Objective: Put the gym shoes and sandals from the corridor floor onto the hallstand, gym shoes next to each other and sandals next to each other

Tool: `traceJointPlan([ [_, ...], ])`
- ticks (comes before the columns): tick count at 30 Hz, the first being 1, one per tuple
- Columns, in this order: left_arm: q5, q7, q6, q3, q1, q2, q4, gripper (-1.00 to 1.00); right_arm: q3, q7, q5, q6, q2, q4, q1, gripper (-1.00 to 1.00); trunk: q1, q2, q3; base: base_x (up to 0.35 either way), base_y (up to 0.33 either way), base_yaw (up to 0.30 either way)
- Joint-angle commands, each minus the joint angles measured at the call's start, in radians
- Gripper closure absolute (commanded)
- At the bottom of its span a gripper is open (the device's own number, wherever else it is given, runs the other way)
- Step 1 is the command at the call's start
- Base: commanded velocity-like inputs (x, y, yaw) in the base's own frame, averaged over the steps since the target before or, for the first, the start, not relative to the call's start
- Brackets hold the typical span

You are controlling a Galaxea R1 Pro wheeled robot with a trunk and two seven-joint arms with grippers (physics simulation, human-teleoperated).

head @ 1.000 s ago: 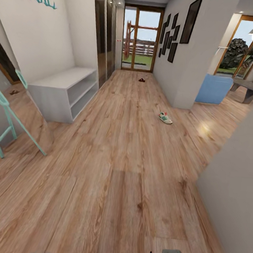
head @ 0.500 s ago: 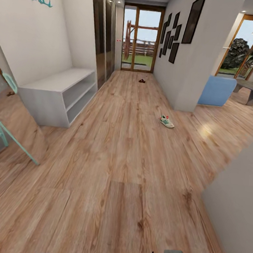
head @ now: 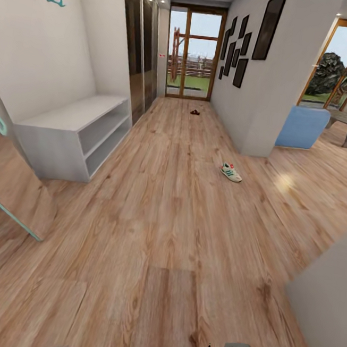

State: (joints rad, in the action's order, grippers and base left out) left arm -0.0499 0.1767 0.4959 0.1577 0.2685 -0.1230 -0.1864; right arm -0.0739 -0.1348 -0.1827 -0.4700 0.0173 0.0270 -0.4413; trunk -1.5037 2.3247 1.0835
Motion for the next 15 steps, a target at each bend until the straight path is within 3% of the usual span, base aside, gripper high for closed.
traceJointPlan([
  [1,-0.005,0.01,0.001,0.006,0.001,0.0,0.001,-1.0,-0.007,-0.005,-0.011,-0.003,0.0,-0.001,-0.001,-1.0,0.0,0.0,0.001,0.339,0.0,0.0],
  [15,-0.005,0.01,0.001,0.006,0.0,0.0,0.001,-1.0,-0.007,-0.005,-0.011,-0.003,0.0,-0.001,0.0,-1.0,0.0,0.0,0.001,0.338,0.0,0.0],
])
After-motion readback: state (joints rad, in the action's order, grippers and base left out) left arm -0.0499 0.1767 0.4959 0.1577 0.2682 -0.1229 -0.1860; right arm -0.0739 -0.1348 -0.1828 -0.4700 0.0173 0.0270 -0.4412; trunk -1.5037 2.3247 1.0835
